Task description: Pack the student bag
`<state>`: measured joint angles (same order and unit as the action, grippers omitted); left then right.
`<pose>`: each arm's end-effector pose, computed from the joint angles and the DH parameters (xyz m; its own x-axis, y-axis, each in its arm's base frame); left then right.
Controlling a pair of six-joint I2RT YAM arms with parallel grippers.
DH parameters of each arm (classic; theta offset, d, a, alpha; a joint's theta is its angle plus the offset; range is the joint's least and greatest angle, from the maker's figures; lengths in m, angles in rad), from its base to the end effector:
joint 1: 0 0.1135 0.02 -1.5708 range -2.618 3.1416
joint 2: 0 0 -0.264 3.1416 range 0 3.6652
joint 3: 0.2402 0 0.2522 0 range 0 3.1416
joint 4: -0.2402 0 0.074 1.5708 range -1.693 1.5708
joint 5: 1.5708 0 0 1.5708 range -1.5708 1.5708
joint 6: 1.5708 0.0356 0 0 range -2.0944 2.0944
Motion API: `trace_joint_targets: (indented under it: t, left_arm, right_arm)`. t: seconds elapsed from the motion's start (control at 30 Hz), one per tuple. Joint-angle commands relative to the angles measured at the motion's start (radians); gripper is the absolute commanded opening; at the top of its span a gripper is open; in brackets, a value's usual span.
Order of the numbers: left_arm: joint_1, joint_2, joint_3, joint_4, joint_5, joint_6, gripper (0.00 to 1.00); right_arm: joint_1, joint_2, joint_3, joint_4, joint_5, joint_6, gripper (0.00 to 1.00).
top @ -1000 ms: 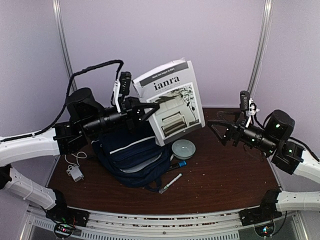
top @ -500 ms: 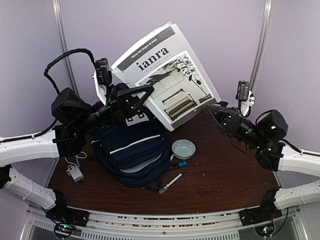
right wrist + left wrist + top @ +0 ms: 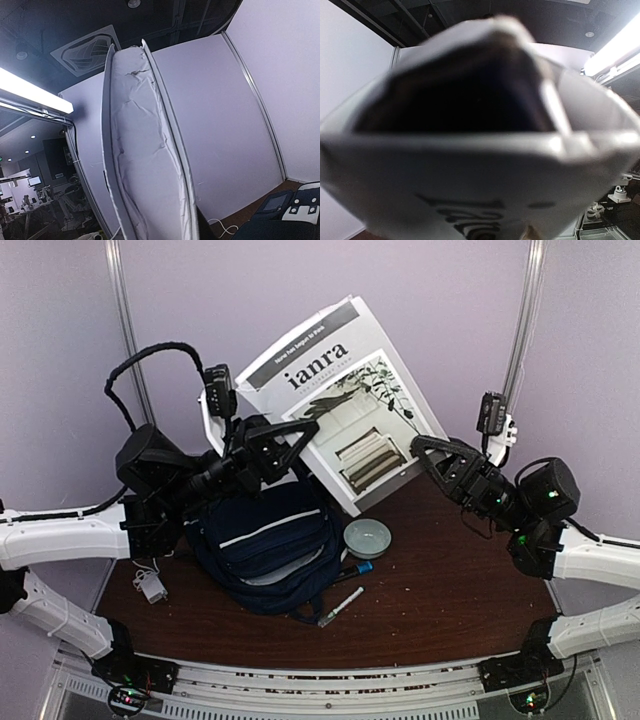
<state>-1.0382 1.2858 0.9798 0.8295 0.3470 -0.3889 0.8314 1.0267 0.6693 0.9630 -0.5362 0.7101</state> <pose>0.1371 -0.2564 0.4040 -0.1290 -0.4834 -0.8659 0.9843 0.0438 -0.1711 0.1347 0.1747 0.3694 -0.3077 0.4943 -0.8130 -0.9463 -0.0703 0.3155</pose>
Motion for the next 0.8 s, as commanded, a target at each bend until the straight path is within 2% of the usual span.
trace_joint_targets:
  t: [0.0, 0.07, 0.1, 0.2, 0.3, 0.37, 0.43, 0.53, 0.63, 0.77]
  left_arm:
    - [-0.003, -0.035, -0.013, -0.013, -0.094, 0.064, 0.19]
    - [-0.002, -0.045, -0.008, -0.129, -0.171, 0.090, 0.44]
    - [-0.002, -0.052, -0.003, -0.198, -0.222, 0.107, 0.53]
    - [0.005, -0.074, -0.002, -0.432, -0.418, 0.136, 0.70]
    - [0.007, -0.099, -0.016, -0.634, -0.541, 0.195, 0.81]
    - [0.007, -0.105, -0.015, -0.775, -0.592, 0.235, 0.84]
    - [0.007, -0.084, 0.003, -0.934, -0.632, 0.274, 0.82]
    - [0.006, 0.008, 0.065, -1.201, -0.594, 0.334, 0.81]
    - [0.004, 0.101, 0.117, -1.404, -0.530, 0.390, 0.85]
    - [0.004, 0.182, 0.149, -1.495, -0.698, 0.433, 0.89]
  right_arm:
    - [0.005, -0.040, 0.041, -0.067, 0.014, 0.012, 0.21]
    - [0.001, -0.061, 0.054, -0.159, 0.068, -0.001, 0.17]
    - [-0.002, -0.076, 0.059, -0.230, 0.092, -0.013, 0.14]
    - [-0.022, -0.130, 0.070, -0.397, 0.187, -0.051, 0.09]
    - [-0.069, -0.198, 0.069, -0.558, 0.276, -0.080, 0.00]
    - [-0.114, -0.239, 0.065, -0.664, 0.330, -0.080, 0.00]
    - [-0.177, -0.262, 0.079, -0.805, 0.389, -0.064, 0.00]
    - [-0.299, -0.240, 0.120, -1.014, 0.396, -0.027, 0.00]
    - [-0.399, -0.214, 0.100, -1.046, 0.307, 0.016, 0.00]
    - [-0.422, -0.190, 0.072, -1.038, 0.292, 0.033, 0.00]
